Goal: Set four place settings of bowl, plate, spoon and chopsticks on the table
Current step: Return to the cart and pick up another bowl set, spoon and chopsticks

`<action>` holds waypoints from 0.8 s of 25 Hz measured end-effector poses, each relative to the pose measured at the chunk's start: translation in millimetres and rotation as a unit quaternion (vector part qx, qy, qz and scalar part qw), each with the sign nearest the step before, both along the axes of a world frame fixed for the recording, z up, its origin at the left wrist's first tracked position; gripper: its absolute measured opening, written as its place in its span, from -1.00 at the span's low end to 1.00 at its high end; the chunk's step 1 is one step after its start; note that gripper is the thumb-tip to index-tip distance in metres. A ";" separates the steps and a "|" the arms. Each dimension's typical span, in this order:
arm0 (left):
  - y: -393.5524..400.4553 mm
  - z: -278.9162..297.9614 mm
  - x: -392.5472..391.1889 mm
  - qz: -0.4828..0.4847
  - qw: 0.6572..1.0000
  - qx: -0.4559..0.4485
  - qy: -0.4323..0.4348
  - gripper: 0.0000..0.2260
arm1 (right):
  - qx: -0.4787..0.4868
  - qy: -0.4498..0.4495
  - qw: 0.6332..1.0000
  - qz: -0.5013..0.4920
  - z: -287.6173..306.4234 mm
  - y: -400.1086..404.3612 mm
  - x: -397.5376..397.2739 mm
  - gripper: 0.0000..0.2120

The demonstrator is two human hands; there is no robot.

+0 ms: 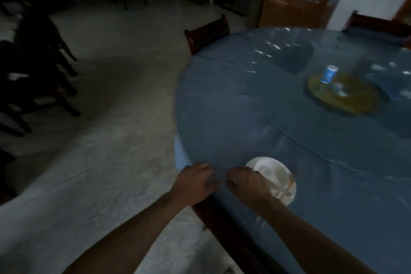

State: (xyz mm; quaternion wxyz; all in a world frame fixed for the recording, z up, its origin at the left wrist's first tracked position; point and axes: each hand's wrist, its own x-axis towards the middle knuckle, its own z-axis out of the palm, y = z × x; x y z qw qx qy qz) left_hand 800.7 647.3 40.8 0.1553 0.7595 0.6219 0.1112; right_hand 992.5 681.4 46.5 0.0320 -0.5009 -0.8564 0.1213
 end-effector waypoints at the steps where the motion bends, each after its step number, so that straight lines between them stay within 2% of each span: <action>1: -6.4 9.9 -24.9 0.027 1.000 0.009 0.008 -0.55 | 0.011 -0.006 0.999 0.030 6.1 6.4 -25.2 -0.63; 5: -53.4 38.4 -134.3 0.166 0.986 0.015 0.009 -0.37 | 0.014 0.037 0.991 0.128 29.9 7.6 -147.1 -0.70; 8: -111.3 43.7 -220.9 0.257 0.966 -0.001 0.023 -0.32 | 0.019 0.053 0.979 0.198 39.1 -18.1 -246.0 -0.71; 14: -244.0 49.0 -356.8 0.389 0.918 -0.030 0.070 -0.59 | -0.014 0.067 0.936 0.344 43.6 -105.8 -425.1 -0.74; 20: -364.2 39.5 -442.1 0.518 0.853 -0.042 0.045 -0.49 | -0.040 0.059 0.891 0.449 41.8 -195.3 -552.9 -0.72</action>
